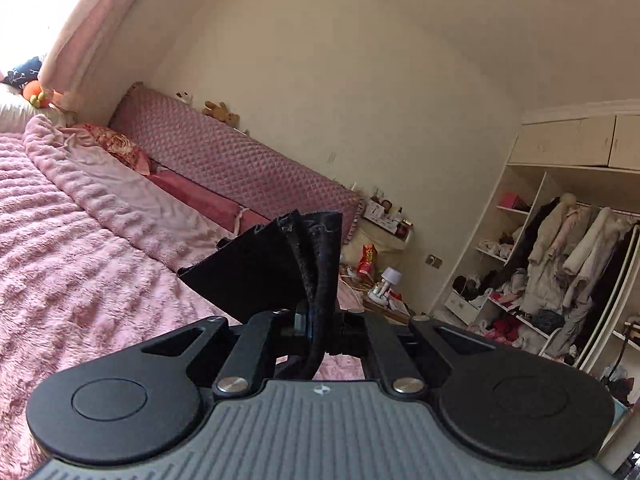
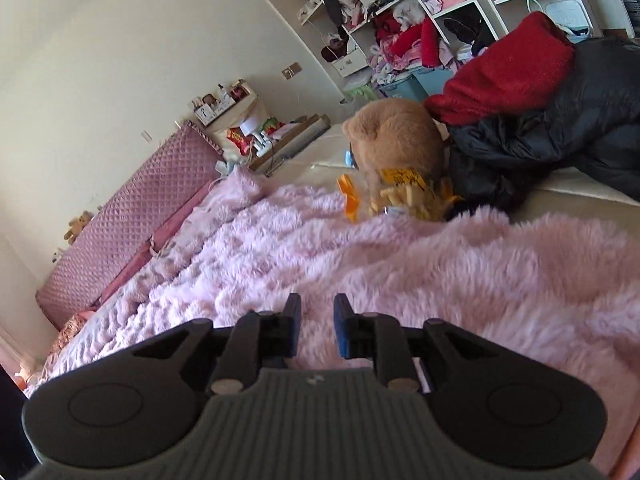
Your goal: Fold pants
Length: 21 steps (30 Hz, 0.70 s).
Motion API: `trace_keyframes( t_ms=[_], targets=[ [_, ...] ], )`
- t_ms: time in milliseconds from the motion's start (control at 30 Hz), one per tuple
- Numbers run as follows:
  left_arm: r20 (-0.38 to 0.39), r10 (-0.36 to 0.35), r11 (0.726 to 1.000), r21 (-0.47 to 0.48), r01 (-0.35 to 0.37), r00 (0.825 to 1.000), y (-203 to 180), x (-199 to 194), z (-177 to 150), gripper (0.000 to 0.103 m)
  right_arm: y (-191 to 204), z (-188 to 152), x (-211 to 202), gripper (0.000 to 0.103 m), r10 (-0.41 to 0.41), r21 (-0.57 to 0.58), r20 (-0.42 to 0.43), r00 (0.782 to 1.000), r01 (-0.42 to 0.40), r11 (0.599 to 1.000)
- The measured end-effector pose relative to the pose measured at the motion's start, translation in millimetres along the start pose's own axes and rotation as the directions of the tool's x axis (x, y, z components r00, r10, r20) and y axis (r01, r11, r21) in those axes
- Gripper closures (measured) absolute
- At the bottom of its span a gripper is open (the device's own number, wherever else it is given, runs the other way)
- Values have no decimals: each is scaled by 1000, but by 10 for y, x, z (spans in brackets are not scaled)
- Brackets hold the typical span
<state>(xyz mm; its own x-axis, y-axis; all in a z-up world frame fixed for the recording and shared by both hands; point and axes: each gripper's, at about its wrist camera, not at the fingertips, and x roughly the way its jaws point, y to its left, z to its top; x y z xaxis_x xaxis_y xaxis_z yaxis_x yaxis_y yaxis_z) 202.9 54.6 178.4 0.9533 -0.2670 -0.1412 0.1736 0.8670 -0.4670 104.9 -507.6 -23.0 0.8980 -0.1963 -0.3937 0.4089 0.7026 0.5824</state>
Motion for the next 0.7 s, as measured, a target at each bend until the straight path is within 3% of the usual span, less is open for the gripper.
trace_keyframes(
  t_ms=[133, 267, 367, 567, 700],
  targets=[
    [-92, -53, 998, 26, 56, 994, -387, 119, -327, 98, -10, 194, 97, 88, 23, 4, 50, 999, -23, 1000],
    [-123, -40, 986, 156, 59, 992, -778, 190, -710, 98, -228, 275, 48, 88, 157, 183, 67, 985, -167, 969],
    [-176, -51, 974, 208, 88, 983, -1062, 276, -1033, 98, -324, 419, -15, 88, 170, 213, 125, 977, -194, 958],
    [-244, -11, 929, 357, 100, 970, -1547, 362, -1738, 98, -510, 514, -145, 88, 184, 263, 216, 959, -239, 935],
    [-310, 27, 878, 462, 125, 950, -1775, 429, -2172, 98, -654, 502, -159, 88, 194, 311, 237, 952, -263, 913]
  ],
)
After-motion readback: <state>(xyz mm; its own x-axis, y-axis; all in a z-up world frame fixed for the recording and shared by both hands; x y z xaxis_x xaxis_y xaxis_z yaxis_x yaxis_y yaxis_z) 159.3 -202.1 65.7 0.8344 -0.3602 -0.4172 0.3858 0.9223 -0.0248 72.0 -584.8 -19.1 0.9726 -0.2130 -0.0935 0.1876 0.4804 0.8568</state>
